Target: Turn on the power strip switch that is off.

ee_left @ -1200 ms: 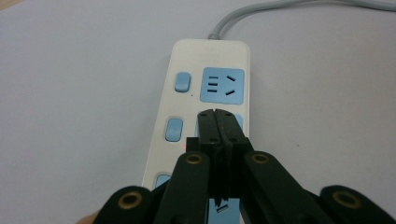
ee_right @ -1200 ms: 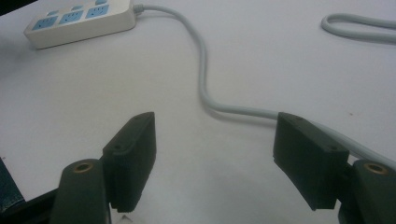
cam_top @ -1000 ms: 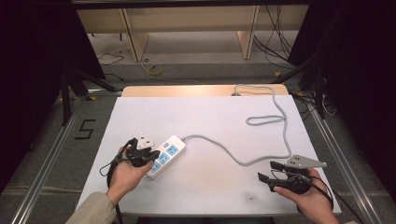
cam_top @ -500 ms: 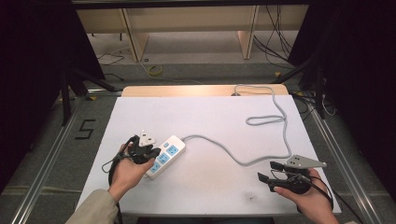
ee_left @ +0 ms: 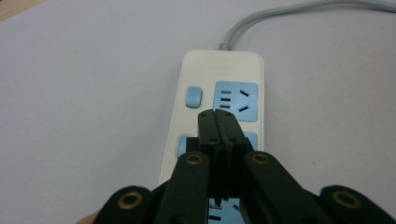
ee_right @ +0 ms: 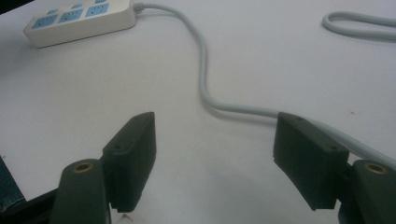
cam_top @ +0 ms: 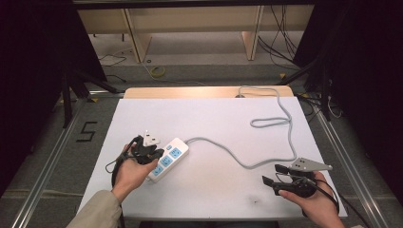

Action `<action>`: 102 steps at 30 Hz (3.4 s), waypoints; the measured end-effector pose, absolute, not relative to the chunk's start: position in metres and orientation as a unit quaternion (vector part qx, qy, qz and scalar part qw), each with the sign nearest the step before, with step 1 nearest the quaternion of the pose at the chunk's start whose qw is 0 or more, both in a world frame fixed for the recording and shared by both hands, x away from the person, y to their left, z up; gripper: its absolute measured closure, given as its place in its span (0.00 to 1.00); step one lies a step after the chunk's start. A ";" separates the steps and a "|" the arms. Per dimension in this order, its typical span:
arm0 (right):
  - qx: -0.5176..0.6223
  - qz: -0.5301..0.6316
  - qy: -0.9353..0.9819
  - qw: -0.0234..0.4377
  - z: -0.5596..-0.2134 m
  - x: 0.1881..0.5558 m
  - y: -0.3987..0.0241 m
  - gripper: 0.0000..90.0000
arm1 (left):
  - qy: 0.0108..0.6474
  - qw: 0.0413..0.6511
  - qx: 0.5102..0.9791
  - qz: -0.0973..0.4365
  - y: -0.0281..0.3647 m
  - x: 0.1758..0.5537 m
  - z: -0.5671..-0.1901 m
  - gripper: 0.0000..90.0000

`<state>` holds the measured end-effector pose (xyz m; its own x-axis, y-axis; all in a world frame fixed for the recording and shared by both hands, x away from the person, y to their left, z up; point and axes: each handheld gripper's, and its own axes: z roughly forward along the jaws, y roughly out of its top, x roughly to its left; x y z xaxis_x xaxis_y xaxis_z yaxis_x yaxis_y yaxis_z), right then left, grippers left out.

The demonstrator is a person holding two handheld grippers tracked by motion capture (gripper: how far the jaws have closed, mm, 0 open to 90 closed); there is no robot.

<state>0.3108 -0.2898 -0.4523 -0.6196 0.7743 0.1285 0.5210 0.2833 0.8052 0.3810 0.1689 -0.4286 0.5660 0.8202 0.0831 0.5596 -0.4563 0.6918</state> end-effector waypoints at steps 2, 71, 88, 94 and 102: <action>0.411 0.435 0.788 0.145 -0.452 0.311 -0.290 0.34 | 0.417 0.312 0.828 0.207 0.169 0.382 -0.428 1.00; 0.414 0.429 0.790 0.144 -0.454 0.310 -0.290 0.34 | 0.418 0.278 0.841 0.202 0.150 0.421 -0.430 1.00; 0.414 0.427 0.790 0.145 -0.454 0.309 -0.291 0.34 | 0.413 0.261 0.849 0.201 0.145 0.429 -0.433 1.00; 0.417 0.426 0.790 0.145 -0.454 0.308 -0.292 0.34 | 0.415 0.255 0.850 0.200 0.144 0.432 -0.435 1.00; 0.418 0.426 0.790 0.145 -0.455 0.307 -0.293 0.34 | 0.415 0.251 0.852 0.196 0.142 0.435 -0.436 1.00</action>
